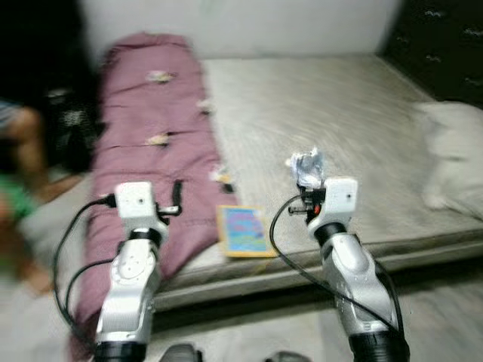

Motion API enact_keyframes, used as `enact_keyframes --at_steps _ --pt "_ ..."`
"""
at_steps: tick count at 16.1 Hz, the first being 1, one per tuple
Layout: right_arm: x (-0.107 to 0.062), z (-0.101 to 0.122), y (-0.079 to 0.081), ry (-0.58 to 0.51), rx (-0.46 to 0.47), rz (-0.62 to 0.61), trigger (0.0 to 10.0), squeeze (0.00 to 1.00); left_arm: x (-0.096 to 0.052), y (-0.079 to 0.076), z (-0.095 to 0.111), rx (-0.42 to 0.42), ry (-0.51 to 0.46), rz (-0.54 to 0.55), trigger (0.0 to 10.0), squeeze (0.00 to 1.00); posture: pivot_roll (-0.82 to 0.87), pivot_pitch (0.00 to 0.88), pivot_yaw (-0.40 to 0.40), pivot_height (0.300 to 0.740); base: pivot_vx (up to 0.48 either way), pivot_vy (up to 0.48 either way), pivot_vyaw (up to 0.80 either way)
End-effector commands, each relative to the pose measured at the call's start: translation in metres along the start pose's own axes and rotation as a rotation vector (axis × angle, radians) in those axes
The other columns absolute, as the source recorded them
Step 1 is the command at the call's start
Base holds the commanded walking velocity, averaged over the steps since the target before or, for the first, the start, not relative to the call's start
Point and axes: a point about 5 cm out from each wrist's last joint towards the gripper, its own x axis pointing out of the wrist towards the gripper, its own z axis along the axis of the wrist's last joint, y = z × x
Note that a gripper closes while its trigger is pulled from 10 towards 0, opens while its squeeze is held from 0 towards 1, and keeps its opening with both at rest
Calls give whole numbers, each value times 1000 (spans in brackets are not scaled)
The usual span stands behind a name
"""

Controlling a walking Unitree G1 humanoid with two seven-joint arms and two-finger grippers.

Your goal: Clean up the room

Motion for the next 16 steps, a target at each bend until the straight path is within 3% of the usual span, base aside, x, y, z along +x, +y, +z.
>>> enact_keyframes --at_steps 1,8,10,16 --pt "0 0 -7 5 -15 -15 10000 0 0 -4 2 9 -5 -15 10000 0 -17 0 -27 740 0 0 800" --pt "2 -1 -6 8 2 -14 10000 0 2 -1 2 17 4 6 10000 0 -17 0 -19 740 0 0 800" --pt "4 0 -3 5 15 -5 10000 0 3 -2 1 10 16 3 10000 0 -18 0 -17 740 0 148 0" --pt "6 0 -2 10 18 4 10000 0 3 -3 0 -3 25 4 10000 0 -19 0 -22 740 0 480 0"
